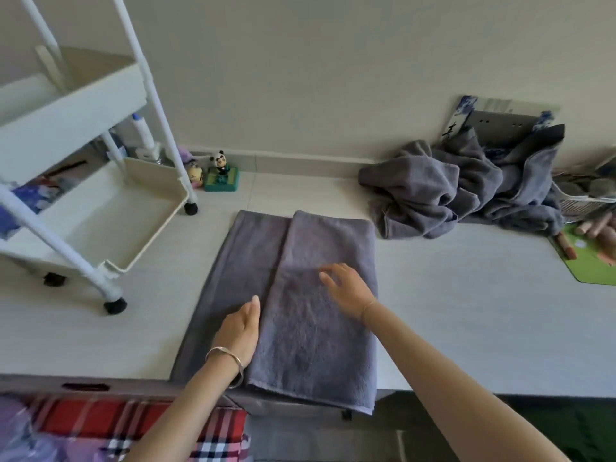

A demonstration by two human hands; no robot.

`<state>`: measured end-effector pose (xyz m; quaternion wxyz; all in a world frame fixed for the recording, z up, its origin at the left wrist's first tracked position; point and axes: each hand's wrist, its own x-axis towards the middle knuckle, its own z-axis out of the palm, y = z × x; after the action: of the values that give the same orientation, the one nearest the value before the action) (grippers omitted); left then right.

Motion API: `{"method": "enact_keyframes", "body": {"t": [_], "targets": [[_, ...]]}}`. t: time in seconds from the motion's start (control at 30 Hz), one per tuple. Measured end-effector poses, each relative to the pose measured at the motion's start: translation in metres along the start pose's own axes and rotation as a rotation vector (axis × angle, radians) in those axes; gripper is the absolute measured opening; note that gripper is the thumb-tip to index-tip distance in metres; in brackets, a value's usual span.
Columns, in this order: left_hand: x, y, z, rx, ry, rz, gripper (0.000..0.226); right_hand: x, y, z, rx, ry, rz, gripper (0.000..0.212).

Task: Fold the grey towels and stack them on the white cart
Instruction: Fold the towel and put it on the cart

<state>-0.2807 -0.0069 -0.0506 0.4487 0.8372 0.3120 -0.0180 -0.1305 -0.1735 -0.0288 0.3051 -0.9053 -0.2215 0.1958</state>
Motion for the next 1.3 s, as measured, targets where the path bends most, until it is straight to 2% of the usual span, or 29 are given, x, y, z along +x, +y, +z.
{"method": "enact_keyframes", "body": {"t": [0.1,0.23,0.37,0.47,0.63,0.7,0.8,0.9,1.0,1.07,1.17,1.3], "targets": [[0.005,0.005,0.002,0.255,-0.046,0.012,0.058,0.007,0.026,-0.001,-0.190,-0.046,-0.024,0.039],[0.021,0.020,0.002,0.401,-0.119,0.026,0.068,-0.003,0.038,-0.009,-0.339,-0.042,-0.055,0.038],[0.047,0.034,0.001,0.607,-0.188,0.173,0.068,-0.024,0.045,-0.022,-0.400,-0.109,-0.054,0.031],[0.071,0.042,0.005,0.671,-0.267,0.279,0.066,-0.044,0.048,-0.023,-0.377,-0.145,-0.057,0.023],[0.099,0.046,0.017,0.635,-0.392,0.447,0.066,-0.059,0.053,-0.023,-0.224,-0.233,-0.082,0.015],[0.103,0.044,0.016,0.601,-0.402,0.485,0.060,-0.050,0.065,-0.033,-0.140,-0.114,-0.117,0.016],[0.106,0.043,0.012,0.530,-0.323,0.529,0.040,-0.027,0.090,-0.050,-0.205,0.094,-0.026,0.037],[0.105,0.043,0.008,0.587,-0.212,0.519,0.029,-0.010,0.109,-0.057,-0.357,0.073,0.135,0.045],[0.106,0.045,-0.004,0.728,-0.280,0.455,0.033,0.001,0.115,-0.070,-0.430,0.047,0.143,0.026],[0.107,0.051,-0.019,0.605,-0.407,0.405,0.028,0.004,0.111,-0.089,-0.270,-0.059,0.083,0.011],[0.109,0.075,-0.050,0.394,-0.470,0.392,0.029,0.006,0.088,-0.129,0.043,-0.188,0.005,0.014],[0.114,0.115,-0.091,0.215,-0.506,0.283,0.024,0.023,0.053,-0.177,0.378,-0.134,0.025,0.014]]}}
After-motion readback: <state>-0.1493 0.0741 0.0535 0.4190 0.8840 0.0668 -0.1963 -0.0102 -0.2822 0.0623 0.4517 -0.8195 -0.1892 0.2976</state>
